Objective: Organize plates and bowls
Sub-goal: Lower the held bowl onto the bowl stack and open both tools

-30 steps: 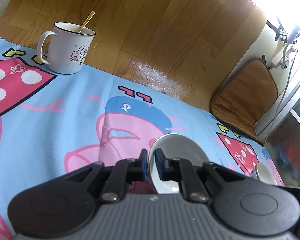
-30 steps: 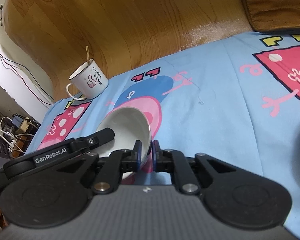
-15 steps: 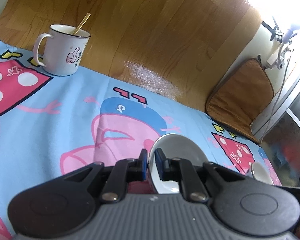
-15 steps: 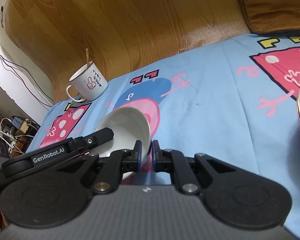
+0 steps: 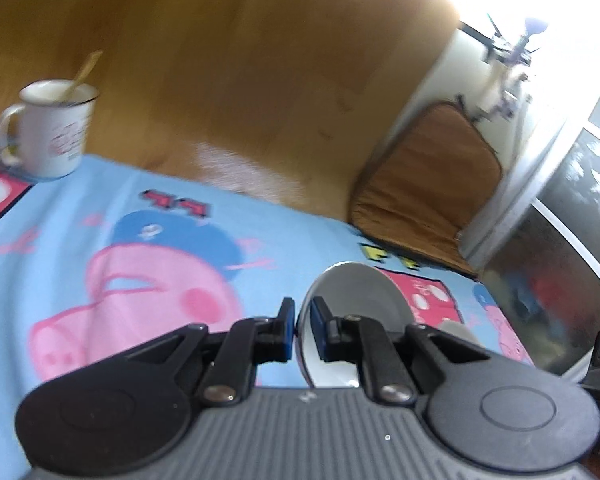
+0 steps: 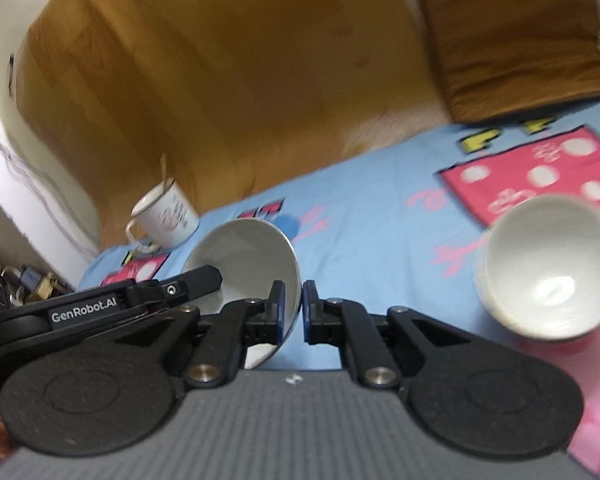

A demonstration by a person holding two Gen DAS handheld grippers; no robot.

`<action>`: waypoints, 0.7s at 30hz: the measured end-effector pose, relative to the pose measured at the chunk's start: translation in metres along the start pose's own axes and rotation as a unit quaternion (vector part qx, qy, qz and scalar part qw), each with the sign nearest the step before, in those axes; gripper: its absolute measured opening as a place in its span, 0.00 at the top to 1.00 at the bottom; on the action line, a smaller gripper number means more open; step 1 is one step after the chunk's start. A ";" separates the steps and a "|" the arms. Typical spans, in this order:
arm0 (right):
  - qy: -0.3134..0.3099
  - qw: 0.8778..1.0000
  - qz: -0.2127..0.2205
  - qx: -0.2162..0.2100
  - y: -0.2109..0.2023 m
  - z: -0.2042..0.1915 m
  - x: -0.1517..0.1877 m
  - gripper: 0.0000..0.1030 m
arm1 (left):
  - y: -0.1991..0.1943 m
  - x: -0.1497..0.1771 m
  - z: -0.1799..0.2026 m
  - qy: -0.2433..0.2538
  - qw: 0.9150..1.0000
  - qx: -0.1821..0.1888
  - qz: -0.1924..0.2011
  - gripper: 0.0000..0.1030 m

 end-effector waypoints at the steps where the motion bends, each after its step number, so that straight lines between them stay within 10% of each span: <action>1: 0.005 1.000 0.010 0.004 -0.007 0.007 -0.004 0.89 | 0.004 -0.001 0.010 0.007 1.000 0.005 -0.003 0.90; 11: 0.027 0.989 0.117 0.085 -0.076 0.090 -0.037 0.89 | 0.068 0.010 0.117 0.078 0.994 0.063 -0.054 0.90; 21: 0.059 0.987 0.100 0.108 -0.065 0.140 -0.029 0.89 | 0.115 0.034 0.132 0.073 0.989 0.050 -0.117 0.89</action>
Point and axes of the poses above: each gripper's, at about its wrist camera, not at the fingertips, and y roughly the way its jaws point, z to its right, x to its underside, the point moved 10 cm from there along y, roughly the way its jaws point, and after that the axes turned 3 degrees about x, right-handed, at the moved point
